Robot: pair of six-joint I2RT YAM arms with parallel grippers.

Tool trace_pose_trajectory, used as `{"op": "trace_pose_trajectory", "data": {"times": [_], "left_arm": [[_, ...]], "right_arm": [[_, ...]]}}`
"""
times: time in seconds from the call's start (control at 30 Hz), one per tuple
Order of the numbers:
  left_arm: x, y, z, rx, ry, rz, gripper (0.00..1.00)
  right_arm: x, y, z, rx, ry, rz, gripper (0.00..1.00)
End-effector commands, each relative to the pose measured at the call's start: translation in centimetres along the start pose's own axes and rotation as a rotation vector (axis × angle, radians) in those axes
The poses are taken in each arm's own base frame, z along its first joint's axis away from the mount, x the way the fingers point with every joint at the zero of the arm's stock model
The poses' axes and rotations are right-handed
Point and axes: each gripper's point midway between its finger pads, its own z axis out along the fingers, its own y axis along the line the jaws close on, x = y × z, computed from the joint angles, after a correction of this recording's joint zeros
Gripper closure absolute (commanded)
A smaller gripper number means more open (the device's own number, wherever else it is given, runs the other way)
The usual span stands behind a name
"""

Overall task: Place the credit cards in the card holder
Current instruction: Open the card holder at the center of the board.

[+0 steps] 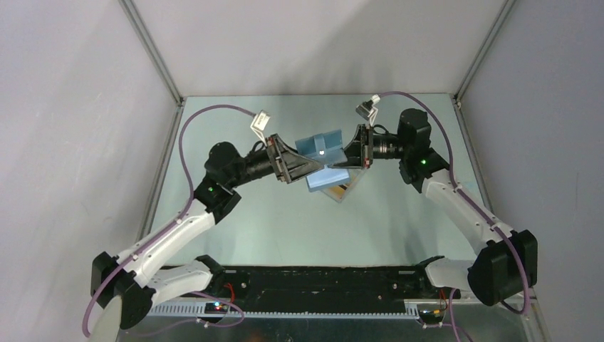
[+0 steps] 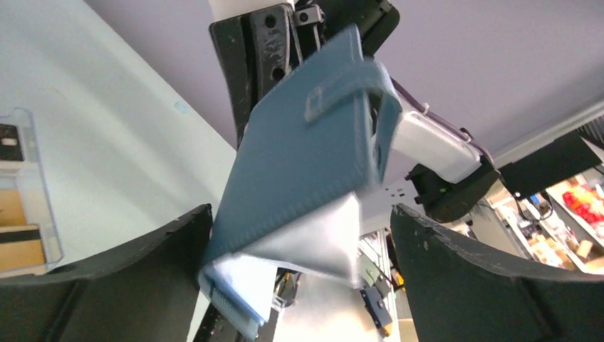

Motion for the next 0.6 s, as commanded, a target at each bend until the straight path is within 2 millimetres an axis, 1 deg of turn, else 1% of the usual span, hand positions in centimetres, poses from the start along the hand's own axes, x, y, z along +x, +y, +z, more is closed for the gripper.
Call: {"op": "trace_pose_trajectory", "data": {"times": [0.0,0.13,0.23,0.37,0.57], "left_arm": [[-0.8,1.4,-1.5,-0.049,-0.091,-0.037,0.01],[0.0,2.3,-1.6,-0.062,-0.069,-0.046,0.01],[0.1,2.3,-1.5,-0.057,-0.058,-0.037,0.02],[0.2,1.7,-1.4,-0.033,-0.042,-0.018,0.01],[0.9,0.0,-1.2,0.028,-0.017,0.044,0.00]], "right_arm": [[-2.2,0.7,0.0,0.013,-0.090,0.045,1.00],[-2.7,0.5,0.0,0.027,-0.117,0.102,1.00],[-2.9,-0.1,0.1,0.051,-0.133,0.152,1.00],[-2.8,-1.4,0.2,0.094,-0.144,0.227,1.00],[-3.1,-2.0,0.4,0.107,-0.157,0.280,1.00]]}}
